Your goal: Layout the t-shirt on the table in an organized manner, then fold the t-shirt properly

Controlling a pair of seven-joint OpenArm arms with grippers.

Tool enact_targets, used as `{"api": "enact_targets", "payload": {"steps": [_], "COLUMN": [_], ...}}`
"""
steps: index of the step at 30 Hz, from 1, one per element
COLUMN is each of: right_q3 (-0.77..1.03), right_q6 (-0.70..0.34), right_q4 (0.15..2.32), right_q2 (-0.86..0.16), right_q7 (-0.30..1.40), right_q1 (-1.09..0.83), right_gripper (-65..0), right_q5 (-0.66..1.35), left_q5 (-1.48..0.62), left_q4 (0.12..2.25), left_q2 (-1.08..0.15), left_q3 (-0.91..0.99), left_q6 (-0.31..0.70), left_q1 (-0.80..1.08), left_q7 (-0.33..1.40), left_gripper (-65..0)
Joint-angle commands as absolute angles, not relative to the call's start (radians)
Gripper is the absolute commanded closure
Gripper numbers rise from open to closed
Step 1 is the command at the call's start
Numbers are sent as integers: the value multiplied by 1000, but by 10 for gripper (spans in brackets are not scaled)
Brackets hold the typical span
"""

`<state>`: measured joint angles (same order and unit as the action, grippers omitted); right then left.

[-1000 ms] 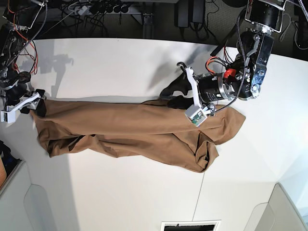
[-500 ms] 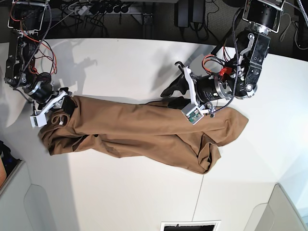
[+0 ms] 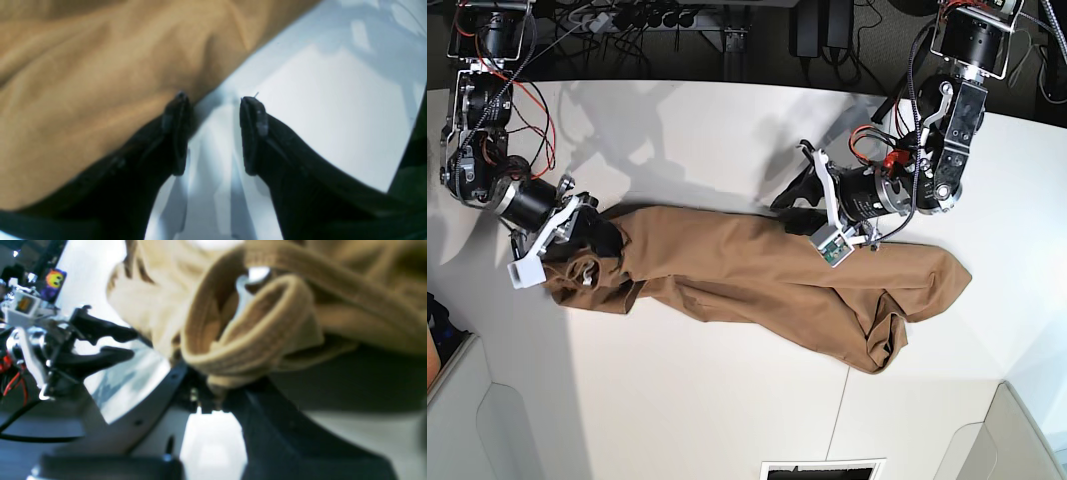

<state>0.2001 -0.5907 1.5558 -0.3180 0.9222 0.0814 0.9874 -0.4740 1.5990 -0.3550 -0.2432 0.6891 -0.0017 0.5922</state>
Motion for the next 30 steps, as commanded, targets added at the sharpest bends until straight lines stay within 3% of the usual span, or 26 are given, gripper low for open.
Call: {"api": "enact_targets", "payload": {"steps": [1,5,11,15,17,24,30], "right_q3": [218,293,342,341,340,340,339], "right_q6": [-599,-596,-519,-516,-516,-520,-520], "right_q4": [1600,1647,1538,1437,1398,1372,1372], "right_q2": [-328,-308,-248,-212,-201,-187,-204], "right_q7": [897,820,714,706,707,710,699], "right_q1": [111,185,291,313,313,286,278], "right_gripper": [0,0,0,-299,-389,-395,-395], "right_q5": [1001,846,572,535,535,532,305], "left_q5": [-484,-481,-482,-482,-482,-482,-483], "left_q4": [1605,1557,1521,1521,1521,1521,1521], "left_q2": [-361,-361,-364,-363,-363,-364,-376], "left_q3": [-239,-239,-239,-239,-239,-239,-239], "left_q6": [698,698,698,698,698,698,698], "left_q1": [-33,-67,-75,-75,-78,-83,-84], "left_q7": [564,564,564,564,564,565,564], "left_gripper": [-273,-273,-273,-273,-273,-273,-273]}}
